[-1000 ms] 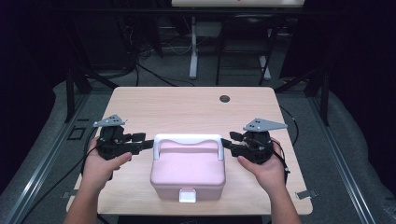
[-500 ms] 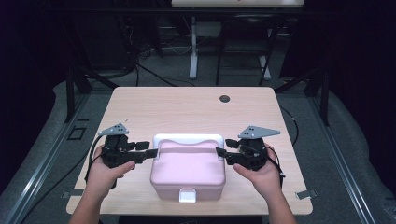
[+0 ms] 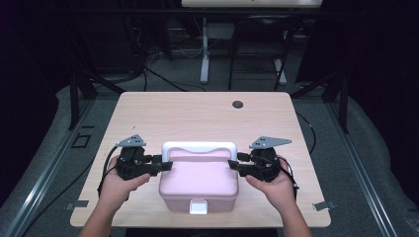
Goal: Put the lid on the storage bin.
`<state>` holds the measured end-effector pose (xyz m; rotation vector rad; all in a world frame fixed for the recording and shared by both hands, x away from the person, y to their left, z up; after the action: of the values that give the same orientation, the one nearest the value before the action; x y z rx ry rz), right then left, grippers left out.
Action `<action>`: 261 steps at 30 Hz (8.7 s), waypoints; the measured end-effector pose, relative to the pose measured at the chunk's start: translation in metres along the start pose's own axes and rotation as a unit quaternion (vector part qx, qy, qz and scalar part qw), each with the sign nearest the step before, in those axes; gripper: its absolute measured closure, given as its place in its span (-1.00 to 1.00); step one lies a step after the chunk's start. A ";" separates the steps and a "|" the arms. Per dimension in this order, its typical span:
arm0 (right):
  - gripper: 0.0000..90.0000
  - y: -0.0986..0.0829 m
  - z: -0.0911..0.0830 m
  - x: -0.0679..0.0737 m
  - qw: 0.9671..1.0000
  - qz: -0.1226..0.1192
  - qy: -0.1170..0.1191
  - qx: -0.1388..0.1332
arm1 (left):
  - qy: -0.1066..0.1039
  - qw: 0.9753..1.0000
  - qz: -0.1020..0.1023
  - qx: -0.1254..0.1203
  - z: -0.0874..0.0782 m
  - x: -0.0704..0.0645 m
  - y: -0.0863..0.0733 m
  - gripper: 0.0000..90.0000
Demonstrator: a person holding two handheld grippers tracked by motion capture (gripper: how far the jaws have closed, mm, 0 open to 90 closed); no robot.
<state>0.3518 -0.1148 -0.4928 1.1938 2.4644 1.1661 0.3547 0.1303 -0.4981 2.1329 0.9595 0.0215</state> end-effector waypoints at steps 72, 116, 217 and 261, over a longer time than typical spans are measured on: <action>0.64 0.004 -0.016 0.019 0.999 -0.028 0.009 -0.029 | 0.004 0.999 0.017 -0.034 -0.022 -0.008 0.003 0.64; 0.65 0.013 -0.020 0.016 0.998 -0.016 0.024 -0.046 | 0.025 0.998 0.008 -0.063 -0.056 -0.013 -0.033 0.69; 0.87 -0.051 0.012 0.051 0.999 -0.022 0.032 0.019 | 0.010 0.997 0.072 -0.022 -0.032 -0.049 -0.013 0.99; 0.99 -0.060 0.023 0.045 0.999 -0.020 0.033 0.036 | 0.021 0.997 0.066 -0.044 -0.039 -0.044 0.009 0.99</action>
<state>0.2962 -0.0916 -0.5435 1.1362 2.5868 1.1329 0.3168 0.1235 -0.4527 2.1193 0.8242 0.1717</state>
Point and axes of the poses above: each handheld gripper's, and its own axes: z roughly forward along the jaws, y roughly out of its top, x roughly to its left, the point moved 9 cm from there along z, roughly forward along the jaws, and after that the axes turned 9 degrees about x, right-handed, at the moved point
